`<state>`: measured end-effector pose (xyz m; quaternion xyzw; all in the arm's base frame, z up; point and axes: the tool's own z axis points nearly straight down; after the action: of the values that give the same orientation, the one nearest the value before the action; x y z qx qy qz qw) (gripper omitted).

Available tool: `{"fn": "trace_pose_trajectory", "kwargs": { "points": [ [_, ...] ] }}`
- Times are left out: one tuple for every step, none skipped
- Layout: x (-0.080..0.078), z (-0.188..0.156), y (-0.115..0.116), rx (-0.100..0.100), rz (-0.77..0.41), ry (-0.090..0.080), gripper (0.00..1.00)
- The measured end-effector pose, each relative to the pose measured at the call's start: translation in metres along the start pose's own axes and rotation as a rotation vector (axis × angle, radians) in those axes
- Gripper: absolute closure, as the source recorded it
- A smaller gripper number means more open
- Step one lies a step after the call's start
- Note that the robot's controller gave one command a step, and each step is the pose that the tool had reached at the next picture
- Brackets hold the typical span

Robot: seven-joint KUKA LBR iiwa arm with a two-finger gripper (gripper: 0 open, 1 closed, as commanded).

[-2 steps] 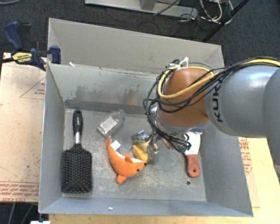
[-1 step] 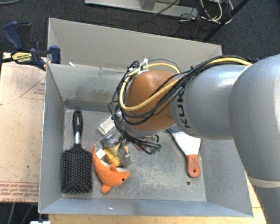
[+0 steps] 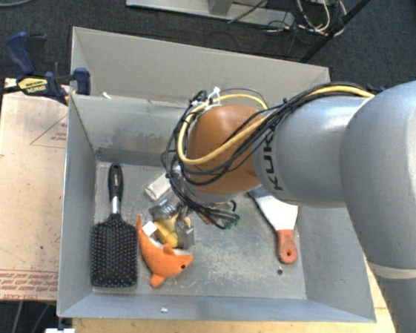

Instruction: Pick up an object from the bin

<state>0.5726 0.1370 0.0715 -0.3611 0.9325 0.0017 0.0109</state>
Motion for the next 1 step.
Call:
{"fn": "trace_pose_trajectory", "kwargs": {
  "points": [
    [0.0,0.0,0.0,0.0,0.001,0.0,1.0]
  ]
}}
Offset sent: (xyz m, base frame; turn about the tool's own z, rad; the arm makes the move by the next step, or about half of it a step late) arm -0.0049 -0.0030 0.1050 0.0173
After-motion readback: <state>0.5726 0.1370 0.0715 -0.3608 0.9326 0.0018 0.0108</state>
